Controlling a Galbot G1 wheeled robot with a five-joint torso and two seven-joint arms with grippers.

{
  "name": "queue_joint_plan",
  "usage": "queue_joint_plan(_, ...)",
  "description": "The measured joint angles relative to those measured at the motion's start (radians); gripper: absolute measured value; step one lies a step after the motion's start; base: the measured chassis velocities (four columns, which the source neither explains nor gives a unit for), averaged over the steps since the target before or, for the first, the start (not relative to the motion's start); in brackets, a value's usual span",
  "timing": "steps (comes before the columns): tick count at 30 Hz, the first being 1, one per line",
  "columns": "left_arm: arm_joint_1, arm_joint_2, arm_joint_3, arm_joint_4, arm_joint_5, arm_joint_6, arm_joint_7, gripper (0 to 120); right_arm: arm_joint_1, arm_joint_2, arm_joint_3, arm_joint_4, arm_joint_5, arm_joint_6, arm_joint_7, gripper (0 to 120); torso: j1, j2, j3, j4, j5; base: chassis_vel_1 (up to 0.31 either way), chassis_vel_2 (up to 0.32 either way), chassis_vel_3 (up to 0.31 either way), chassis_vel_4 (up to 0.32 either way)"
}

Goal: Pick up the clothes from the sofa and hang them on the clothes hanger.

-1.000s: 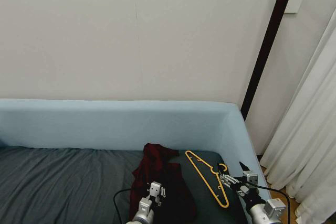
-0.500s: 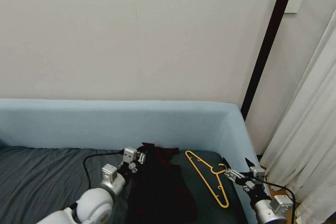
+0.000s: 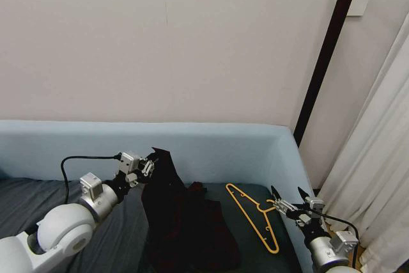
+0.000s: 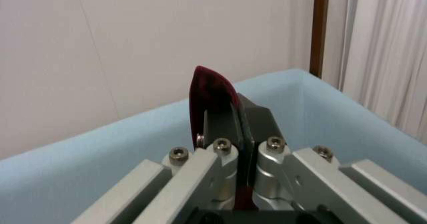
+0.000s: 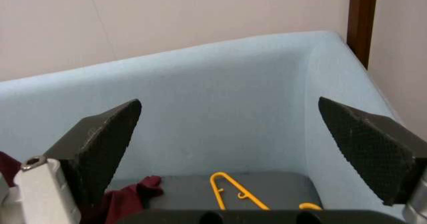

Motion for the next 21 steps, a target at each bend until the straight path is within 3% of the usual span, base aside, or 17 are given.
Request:
queue_joint_plan(7,0.090,0.027,-0.046,-0.035,-0.025,-0.002,-0.002,0,-0.029,-0.005,0.016,0.025,-0.003,-0.003,-0.003,100,0.000,0.000,0.000,0.0007,0.0004,0.000,0.000,0.000,0.000)
queue_joint_plan(11,0.153,-0.028,-0.050,-0.046,-0.024,0.003,-0.049,0,-0.073,-0.007,0.064,0.032,-0.004,0.005,-0.012,100,0.000,0.000,0.000,0.0002,0.0002,0.000,0.000,0.000,0.000)
queue_joint_plan(14,0.237,-0.084,-0.101,-0.065,-0.012,0.009,-0.084,0,-0.084,-0.012,0.081,0.031,-0.002,0.009,-0.014,100,0.000,0.000,0.000,-0.0007,-0.0002,0.000,0.000,0.000,0.000)
queue_joint_plan(17,0.441,-0.175,-0.234,-0.099,0.019,0.009,-0.124,0,-0.063,-0.035,0.074,0.006,-0.003,0.010,-0.015,100,0.000,0.000,0.000,0.0008,0.0002,0.000,0.000,0.000,0.000)
queue_joint_plan(18,0.441,-0.175,-0.234,-0.099,0.019,0.009,-0.124,0,-0.063,-0.035,0.074,0.006,-0.003,0.010,-0.015,100,0.000,0.000,0.000,0.0008,0.0002,0.000,0.000,0.000,0.000)
queue_joint_plan(21,0.645,-0.275,-0.343,-0.123,0.046,0.000,-0.134,0,-0.030,-0.059,0.048,-0.031,-0.012,0.012,-0.016,100,0.000,0.000,0.000,0.0009,0.0002,0.000,0.000,0.000,0.000)
